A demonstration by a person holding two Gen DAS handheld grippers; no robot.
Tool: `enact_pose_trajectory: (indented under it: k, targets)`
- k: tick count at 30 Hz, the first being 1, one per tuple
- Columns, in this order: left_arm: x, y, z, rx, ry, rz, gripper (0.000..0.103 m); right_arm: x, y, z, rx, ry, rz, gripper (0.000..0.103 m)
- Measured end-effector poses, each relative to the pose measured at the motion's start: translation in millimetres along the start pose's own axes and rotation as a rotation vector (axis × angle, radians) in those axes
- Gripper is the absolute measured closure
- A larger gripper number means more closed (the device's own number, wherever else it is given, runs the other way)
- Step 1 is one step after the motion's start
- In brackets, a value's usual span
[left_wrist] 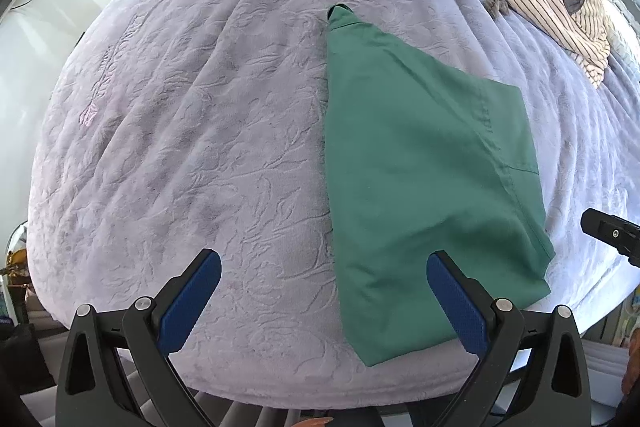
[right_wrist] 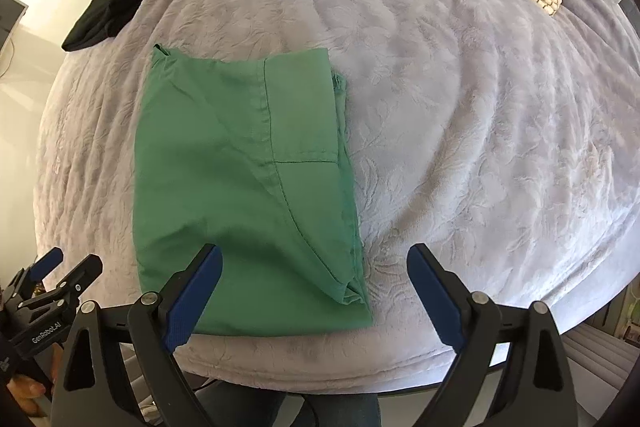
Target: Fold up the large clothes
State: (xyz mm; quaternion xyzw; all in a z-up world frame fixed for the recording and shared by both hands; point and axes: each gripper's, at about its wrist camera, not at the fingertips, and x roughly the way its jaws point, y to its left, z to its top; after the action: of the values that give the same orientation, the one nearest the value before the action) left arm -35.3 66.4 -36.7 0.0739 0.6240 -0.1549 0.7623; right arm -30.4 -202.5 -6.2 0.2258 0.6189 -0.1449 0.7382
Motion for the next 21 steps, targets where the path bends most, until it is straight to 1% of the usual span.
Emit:
enact_pose_trajectory:
  k: [21]
  targets:
    - [-0.5, 1.5, 3.1, -0.001, -0.001, 0.01, 0.0, -2.5, 1.6, -0.4, -0.009, 0.006, -0.003, 0.008]
